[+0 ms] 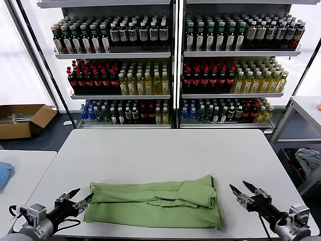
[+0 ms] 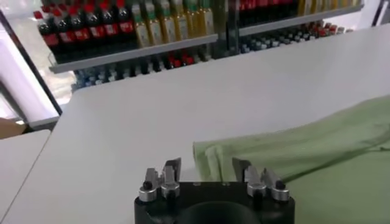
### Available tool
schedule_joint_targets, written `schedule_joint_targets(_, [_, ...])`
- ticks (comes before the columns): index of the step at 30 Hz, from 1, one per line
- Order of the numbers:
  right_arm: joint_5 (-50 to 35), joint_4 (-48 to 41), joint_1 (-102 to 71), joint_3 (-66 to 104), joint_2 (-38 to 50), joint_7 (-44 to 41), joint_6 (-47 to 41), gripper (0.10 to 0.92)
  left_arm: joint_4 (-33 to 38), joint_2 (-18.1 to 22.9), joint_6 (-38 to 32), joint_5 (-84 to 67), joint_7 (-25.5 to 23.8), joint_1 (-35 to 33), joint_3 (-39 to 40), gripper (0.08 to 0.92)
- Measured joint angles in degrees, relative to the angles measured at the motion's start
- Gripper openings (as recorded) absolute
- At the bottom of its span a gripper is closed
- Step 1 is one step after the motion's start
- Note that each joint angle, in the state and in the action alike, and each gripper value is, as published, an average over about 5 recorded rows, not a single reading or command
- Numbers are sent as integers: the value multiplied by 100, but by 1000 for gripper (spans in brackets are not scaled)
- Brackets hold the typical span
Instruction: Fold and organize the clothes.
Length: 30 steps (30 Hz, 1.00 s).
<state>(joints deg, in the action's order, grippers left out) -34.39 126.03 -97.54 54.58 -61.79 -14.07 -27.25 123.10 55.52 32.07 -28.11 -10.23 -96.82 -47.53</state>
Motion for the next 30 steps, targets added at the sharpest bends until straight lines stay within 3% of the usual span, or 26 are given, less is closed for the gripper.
schedule_joint_targets(4, [46, -57, -108, 195, -77, -11, 194, 799, 21, 274, -129, -106, 412, 38, 156, 714])
schedule_joint_targets(8, [93, -74, -207, 307, -144, -5, 329, 821, -8, 593, -312, -148, 870, 103, 430, 804])
schedule_joint_targets(11, [114, -73, -273, 384, -177, 3, 408, 822, -44, 823, -427, -150, 1209, 164, 657, 820])
schedule_joint_targets(21, [163, -67, -411, 529, -244, 43, 600, 823, -191, 1437, -626, 134, 2211, 285, 1293, 806])
schedule_joint_targets(25, [166, -47, -434, 552, -258, 44, 634, 823, -264, 1620, -694, 293, 2459, 297, 1467, 759])
schedule_joint_targets(30, [148, -8, -482, 603, -265, 50, 669, 823, -320, 1796, -796, 395, 2633, 277, 1625, 639])
